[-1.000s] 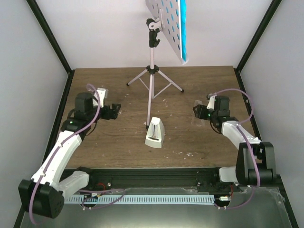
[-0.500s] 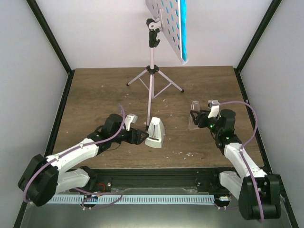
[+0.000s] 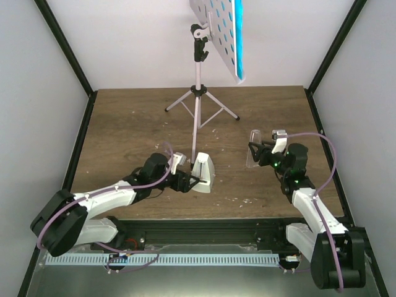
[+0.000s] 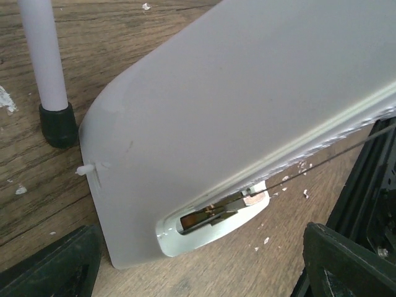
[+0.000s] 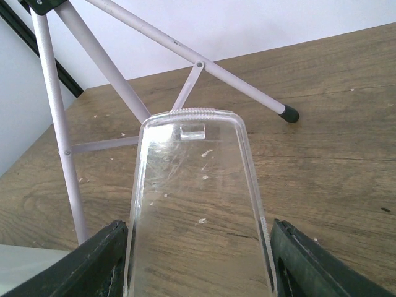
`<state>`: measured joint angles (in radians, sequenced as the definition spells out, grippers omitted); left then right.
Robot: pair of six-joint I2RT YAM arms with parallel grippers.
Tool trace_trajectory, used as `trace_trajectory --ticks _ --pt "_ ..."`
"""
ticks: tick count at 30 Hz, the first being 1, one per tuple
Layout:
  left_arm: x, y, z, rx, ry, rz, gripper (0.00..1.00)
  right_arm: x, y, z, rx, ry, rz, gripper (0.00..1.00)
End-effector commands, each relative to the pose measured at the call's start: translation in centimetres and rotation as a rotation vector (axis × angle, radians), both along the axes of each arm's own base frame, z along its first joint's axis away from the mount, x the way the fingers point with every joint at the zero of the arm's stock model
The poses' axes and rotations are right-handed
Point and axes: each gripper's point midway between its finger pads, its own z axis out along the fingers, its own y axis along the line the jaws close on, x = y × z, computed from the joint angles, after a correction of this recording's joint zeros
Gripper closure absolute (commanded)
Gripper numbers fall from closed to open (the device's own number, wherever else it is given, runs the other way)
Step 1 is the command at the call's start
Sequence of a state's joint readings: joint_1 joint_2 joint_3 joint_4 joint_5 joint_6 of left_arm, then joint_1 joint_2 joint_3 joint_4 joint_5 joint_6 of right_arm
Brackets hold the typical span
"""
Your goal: Pack up the instrument practice props
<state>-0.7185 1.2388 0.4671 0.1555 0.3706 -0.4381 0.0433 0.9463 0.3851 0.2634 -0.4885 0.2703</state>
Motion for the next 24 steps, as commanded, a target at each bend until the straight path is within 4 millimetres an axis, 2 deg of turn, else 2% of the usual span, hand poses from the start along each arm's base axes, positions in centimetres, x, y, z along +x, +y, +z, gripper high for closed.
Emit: trace_trajectory --ticks 1,12,24 --pt "0.6 -0.3 -0.1 -0.004 -0.035 0.003 0.1 0.1 0.1 0.8 -0.013 -0.043 0.001 0.4" --pt "-0.2 -1.6 -1.1 -0.009 -0.007 -0.051 0.1 0.4 -0.6 1.3 -0.047 -0.056 -0.038 0.4" --pt "-2.3 -7.0 -0.3 -0.054 -0.011 -0.177 0.11 0.5 -1.2 1.6 -0.069 -0.066 -0.07 0.4"
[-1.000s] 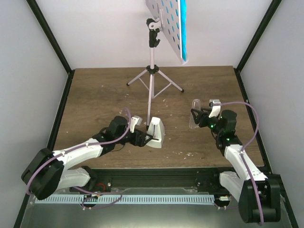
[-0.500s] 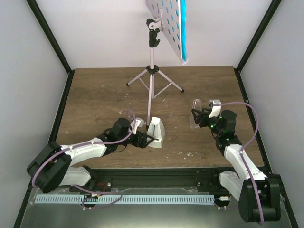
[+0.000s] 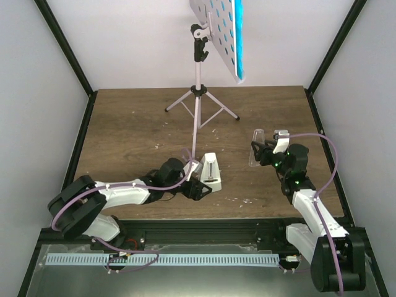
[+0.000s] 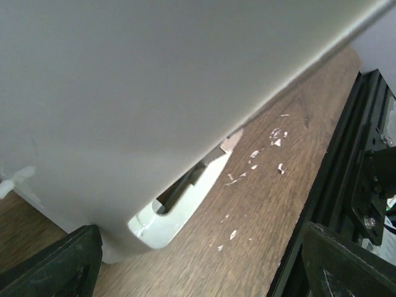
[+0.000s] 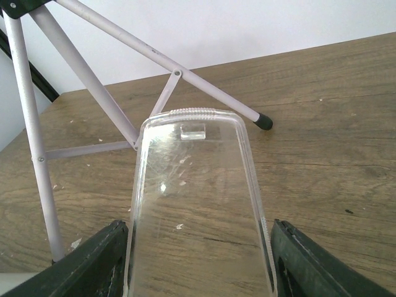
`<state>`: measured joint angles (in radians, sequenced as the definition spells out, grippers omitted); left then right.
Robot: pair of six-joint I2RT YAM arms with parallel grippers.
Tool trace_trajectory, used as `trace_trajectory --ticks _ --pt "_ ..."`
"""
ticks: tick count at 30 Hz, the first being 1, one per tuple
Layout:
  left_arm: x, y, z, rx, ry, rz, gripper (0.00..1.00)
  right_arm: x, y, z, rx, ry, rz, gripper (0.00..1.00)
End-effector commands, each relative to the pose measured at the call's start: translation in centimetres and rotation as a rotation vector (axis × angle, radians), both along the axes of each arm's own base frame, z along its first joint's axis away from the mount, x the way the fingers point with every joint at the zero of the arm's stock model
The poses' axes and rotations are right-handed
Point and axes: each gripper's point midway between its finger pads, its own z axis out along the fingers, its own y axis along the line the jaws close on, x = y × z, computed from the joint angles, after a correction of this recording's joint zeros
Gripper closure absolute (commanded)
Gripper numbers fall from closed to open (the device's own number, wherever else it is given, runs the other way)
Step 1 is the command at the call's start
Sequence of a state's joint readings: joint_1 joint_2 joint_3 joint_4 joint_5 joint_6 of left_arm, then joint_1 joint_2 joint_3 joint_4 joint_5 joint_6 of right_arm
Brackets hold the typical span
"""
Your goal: Pack up the instrument practice props
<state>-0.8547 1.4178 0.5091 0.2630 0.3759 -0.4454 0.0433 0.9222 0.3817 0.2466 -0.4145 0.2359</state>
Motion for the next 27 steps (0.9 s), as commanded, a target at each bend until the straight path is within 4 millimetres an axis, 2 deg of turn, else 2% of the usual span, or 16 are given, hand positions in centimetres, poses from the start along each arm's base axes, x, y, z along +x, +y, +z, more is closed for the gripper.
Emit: trace_trajectory --ticks 1,2,3,5,9,11,14,18,20,27 --pt "0.1 -3.0 1.7 -0.07 -0.024 -0.051 0.11 0.2 -0.1 1.6 -0.02 -0.048 -0.01 0.4" --pt "0.0 -3.4 1.6 -0.068 -0.02 -0.058 0.11 0.2 -0.1 1.8 -0.022 -0.051 -0.012 0.4" --pt "0.2 -4.0 2.3 -0.093 -0.04 -0.062 0.12 0.1 -0.1 1.9 -0.021 -0.055 -0.011 0.4" --pt "0.5 -4.1 2.6 -0.097 -0.053 -0.046 0.12 0.0 -0.2 2.2 -0.024 -0.065 -0.013 0.4" --pt "1.2 -2.7 4.4 -0.096 -0.141 0.014 0.12 -0.5 -0.3 3.6 -0.03 -0.101 -0.017 0.4" --pt "1.4 -1.4 5.5 -0.071 -0.186 0.05 0.12 -0.8 -0.2 4.4 -0.025 -0.122 -0.013 0.4" --pt "1.9 0.4 9.8 -0.078 -0.289 0.107 0.11 -1.4 0.6 6.1 0.027 -0.155 0.032 0.4" --pt "0.8 1.2 17.5 -0.233 -0.394 0.105 0.09 -2.4 2.2 9.3 0.121 -0.208 0.123 0.4" --pt "0.1 0.8 19.8 -0.287 -0.386 0.069 0.07 -3.1 3.1 11.1 0.169 -0.24 0.174 0.4" --pt "-1.1 -3.2 22.9 -0.438 -0.21 -0.059 0.12 -6.5 8.3 16.3 0.333 -0.34 0.373 0.4"
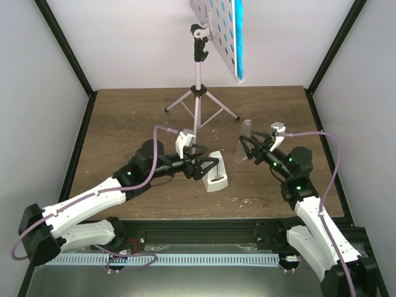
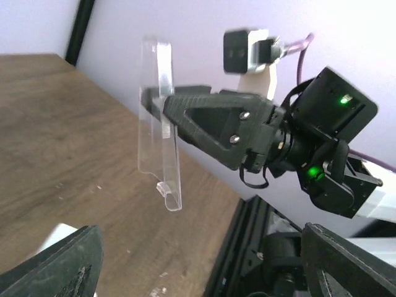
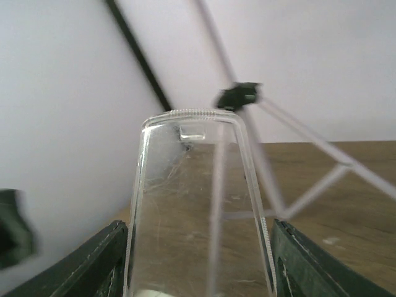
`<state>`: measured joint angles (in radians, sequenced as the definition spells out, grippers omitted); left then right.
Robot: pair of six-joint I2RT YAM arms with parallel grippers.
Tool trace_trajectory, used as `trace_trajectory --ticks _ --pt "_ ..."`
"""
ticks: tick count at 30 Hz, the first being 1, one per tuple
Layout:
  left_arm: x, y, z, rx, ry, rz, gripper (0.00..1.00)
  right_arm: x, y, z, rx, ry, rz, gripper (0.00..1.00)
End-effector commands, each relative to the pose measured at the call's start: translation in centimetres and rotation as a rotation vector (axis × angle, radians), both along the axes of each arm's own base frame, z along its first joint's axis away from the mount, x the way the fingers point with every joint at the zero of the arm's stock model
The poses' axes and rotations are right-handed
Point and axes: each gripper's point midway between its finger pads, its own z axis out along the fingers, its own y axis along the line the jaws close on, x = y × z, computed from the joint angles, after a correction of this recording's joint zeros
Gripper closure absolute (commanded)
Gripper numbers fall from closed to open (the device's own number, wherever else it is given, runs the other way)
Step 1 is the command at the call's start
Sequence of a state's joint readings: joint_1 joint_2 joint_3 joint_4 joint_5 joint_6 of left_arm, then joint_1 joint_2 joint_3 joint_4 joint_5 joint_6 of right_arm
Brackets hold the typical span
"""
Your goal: Pack up the instrument practice props
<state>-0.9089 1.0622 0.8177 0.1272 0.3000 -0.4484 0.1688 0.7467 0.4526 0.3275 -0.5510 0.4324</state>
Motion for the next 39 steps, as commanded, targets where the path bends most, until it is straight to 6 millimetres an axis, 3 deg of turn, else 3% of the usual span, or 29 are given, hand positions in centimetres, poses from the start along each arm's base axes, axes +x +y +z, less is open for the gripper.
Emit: trace_trajectory --ticks 1,8,10,19,39 --pt "-1.2 -2.0 -0.7 -0.053 0.133 -0.118 0.12 -3.0 3.2 6.6 0.139 -0.143 0.159 0.4" --pt "-2.0 -3.9 -0.8 -0.075 0.2 -0.228 0.2 -5.3 5.2 9.2 0.234 -0.208 0.269 0.4" --pt "-2.1 -4.0 -0.7 -0.088 0.207 -0.237 0.27 -5.4 5.5 9.3 0.245 -0.212 0.283 0.4" --pt "-2.2 -4.7 -0.5 -0.108 0.217 -0.272 0.51 -5.6 6.2 9.5 0.26 -0.2 0.333 0.4" --pt "-1.2 -4.6 0.4 -0.124 0.184 -0.217 0.83 -6.0 6.9 9.2 0.257 -0.176 0.392 0.39"
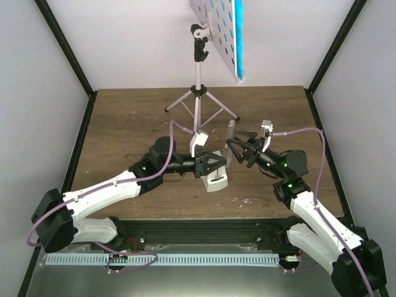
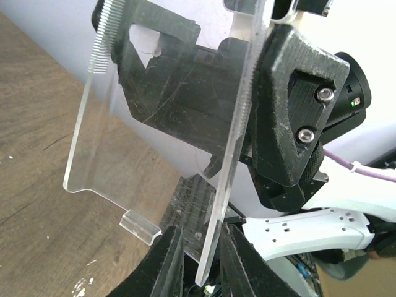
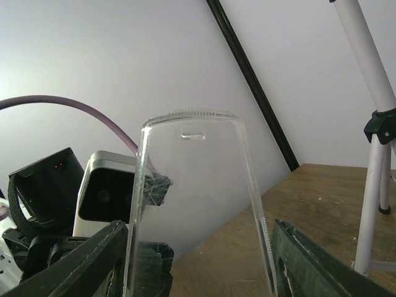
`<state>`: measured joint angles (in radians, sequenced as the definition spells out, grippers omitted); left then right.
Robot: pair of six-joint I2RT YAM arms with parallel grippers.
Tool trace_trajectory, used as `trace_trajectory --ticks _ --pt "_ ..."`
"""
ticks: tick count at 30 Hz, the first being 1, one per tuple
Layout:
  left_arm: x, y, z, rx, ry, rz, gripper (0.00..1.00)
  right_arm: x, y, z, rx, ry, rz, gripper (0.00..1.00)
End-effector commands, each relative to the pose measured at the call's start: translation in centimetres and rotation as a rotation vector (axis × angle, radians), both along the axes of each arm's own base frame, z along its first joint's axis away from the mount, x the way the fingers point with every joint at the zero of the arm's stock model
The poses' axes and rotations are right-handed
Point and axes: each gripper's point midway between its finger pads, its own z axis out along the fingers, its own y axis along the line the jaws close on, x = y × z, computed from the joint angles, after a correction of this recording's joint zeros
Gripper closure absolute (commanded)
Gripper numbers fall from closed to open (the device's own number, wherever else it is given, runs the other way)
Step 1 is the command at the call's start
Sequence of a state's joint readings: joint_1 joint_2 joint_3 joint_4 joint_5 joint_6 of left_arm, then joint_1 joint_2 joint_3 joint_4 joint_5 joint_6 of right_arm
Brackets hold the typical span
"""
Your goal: Pack up the instrument practice props
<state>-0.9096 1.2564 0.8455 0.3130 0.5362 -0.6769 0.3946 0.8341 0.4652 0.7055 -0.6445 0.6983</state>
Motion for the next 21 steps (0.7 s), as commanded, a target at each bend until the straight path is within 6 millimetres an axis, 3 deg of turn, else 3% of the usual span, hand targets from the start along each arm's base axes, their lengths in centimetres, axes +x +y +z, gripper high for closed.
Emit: trace_trajectory --ticks 1,14,17,19,21 --pt "0.04 -0.15 1.83 -0.042 -0.039 0.002 0.84 -1.13 0.09 3.25 0.036 -0.083 0.029 0.39" --pt "0.25 -0.18 1.6 -0.039 -0.029 0.012 1.0 -1.0 0.21 2.99 0.032 -0.069 0.035 0.4" --pt "0.16 -0.12 1.54 -0.037 -0.032 0.01 1.0 -0.96 0.23 2.82 0.03 -0.065 0.035 0.38" --pt "0.07 0.03 1.55 -0.036 -0.037 0.01 1.0 -0.96 0.2 2.9 0.037 -0.055 0.037 0.29" --pt "-0.28 0.36 1.25 -0.029 -0.042 0.005 1.0 -1.13 0.15 3.14 0.046 -0.055 0.043 0.14"
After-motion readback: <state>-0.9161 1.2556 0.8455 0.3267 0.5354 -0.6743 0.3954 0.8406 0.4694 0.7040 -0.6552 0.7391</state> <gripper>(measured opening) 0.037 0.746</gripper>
